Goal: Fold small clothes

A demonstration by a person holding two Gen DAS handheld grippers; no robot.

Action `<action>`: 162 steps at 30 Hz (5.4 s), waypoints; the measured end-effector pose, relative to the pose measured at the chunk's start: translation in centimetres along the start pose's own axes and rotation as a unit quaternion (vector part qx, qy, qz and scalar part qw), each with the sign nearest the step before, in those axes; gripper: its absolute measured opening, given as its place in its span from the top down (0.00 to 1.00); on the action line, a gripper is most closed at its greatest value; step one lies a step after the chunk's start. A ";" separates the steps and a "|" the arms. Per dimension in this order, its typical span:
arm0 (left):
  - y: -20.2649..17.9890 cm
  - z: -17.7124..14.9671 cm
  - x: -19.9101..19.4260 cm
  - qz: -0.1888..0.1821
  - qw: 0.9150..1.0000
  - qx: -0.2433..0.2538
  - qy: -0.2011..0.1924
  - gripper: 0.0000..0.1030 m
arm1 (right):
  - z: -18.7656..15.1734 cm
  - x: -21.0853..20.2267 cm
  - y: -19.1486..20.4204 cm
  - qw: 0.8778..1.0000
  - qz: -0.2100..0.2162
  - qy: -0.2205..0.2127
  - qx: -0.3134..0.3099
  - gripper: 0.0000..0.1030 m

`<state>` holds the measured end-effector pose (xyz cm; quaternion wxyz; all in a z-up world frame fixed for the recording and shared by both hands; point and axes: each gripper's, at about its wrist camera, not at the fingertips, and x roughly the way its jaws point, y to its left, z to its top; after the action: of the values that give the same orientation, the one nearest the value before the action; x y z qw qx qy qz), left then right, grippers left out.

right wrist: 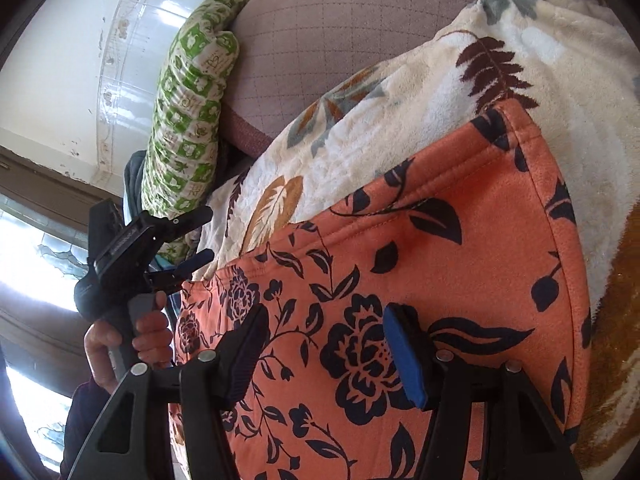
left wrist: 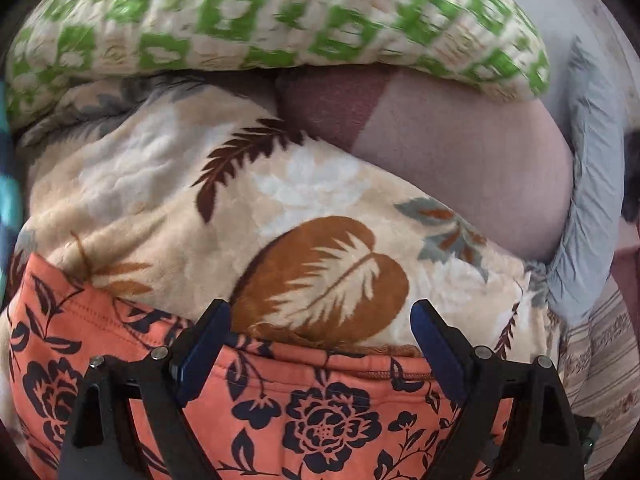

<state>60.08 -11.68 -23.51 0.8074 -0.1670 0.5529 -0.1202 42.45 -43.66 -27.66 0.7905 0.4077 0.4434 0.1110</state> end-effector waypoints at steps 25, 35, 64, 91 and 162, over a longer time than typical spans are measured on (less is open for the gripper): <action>17.4 -15.9 -9.4 0.125 0.991 0.036 -0.002 0.09 | -9.8 -2.4 2.0 0.994 -0.095 0.057 -0.006 0.38; 18.5 -24.0 -16.1 0.096 0.994 -0.034 -0.029 0.09 | -12.1 -5.2 -2.2 0.998 -0.026 0.031 0.037 0.44; 12.9 -21.9 -15.2 0.250 0.946 0.064 -0.196 0.09 | -14.8 -0.8 9.9 0.964 -0.173 -0.051 -0.197 0.48; 18.3 -22.7 -14.4 0.137 0.980 -0.088 -0.111 0.08 | -18.0 4.4 12.2 0.923 -0.208 0.020 -0.322 0.46; -17.0 -29.3 -6.4 -0.063 0.971 0.221 -0.070 0.86 | -5.9 -10.5 -10.1 0.952 0.224 -0.025 0.206 0.33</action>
<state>30.26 -28.84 -21.02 0.8519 -0.0270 0.4432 -0.2778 29.72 -52.57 -30.36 0.6549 0.6529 0.3342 0.1819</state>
